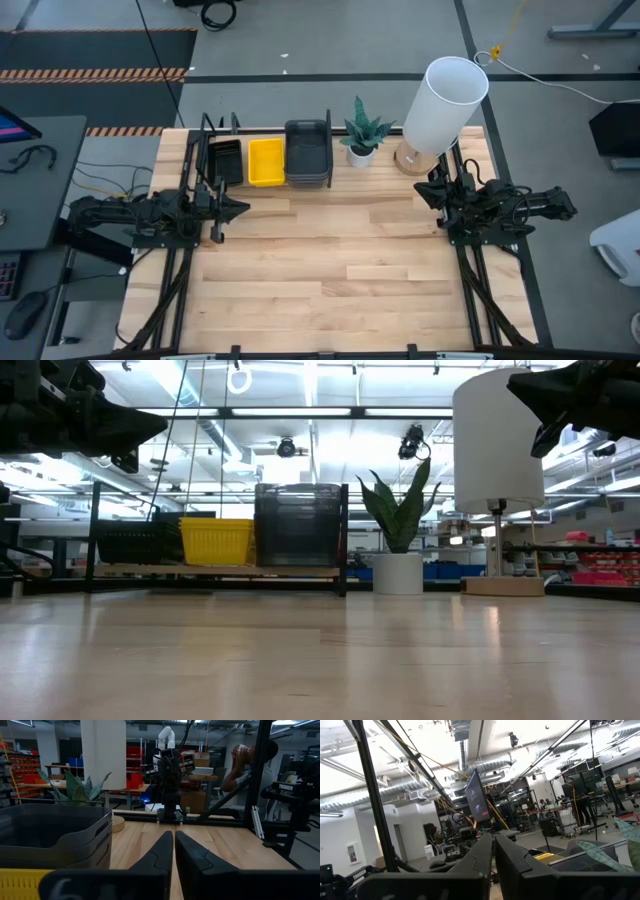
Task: Stack baskets on shelf by color
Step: Return to Home Position
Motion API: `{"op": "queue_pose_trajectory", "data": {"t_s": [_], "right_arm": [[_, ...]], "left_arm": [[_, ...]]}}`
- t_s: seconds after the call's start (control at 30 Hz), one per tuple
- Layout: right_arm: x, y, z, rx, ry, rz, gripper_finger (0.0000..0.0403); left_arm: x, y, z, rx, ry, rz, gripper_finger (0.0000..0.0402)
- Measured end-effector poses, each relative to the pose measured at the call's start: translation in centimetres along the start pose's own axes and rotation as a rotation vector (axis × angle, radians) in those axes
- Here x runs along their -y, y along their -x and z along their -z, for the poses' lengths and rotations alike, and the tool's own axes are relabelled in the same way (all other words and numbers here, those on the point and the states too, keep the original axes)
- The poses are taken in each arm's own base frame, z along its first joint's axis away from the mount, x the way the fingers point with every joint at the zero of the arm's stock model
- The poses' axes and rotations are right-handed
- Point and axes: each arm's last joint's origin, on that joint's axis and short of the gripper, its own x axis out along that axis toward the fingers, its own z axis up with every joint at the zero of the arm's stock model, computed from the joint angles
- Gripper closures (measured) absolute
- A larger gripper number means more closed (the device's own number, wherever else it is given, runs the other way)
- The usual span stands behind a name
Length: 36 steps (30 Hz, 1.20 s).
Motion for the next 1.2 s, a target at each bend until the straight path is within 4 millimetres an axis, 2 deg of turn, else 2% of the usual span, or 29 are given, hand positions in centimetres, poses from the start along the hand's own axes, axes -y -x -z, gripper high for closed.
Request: {"op": "queue_pose_trajectory", "data": {"t_s": [0.3, 0.63, 0.97, 1.2], "right_arm": [[0.00, 0.00, -0.01, 0.000, 0.000, 0.000, 0.0376], [0.00, 0.00, -0.01, 0.001, 0.000, 0.000, 0.0376], [0.00, 0.00, 0.00, 0.000, 0.000, 0.000, 0.0376], [0.00, 0.00, -0.01, 0.001, 0.000, 0.000, 0.0376]], "left_arm": [[0.00, 0.00, 0.00, 0.000, 0.000, 0.000, 0.0365], [0.00, 0.00, 0.00, 0.000, 0.000, 0.000, 0.0378], [0.00, 0.00, 0.00, 0.000, 0.000, 0.000, 0.0365], [0.00, 0.00, 0.01, 0.000, 0.000, 0.000, 0.0375]]}}
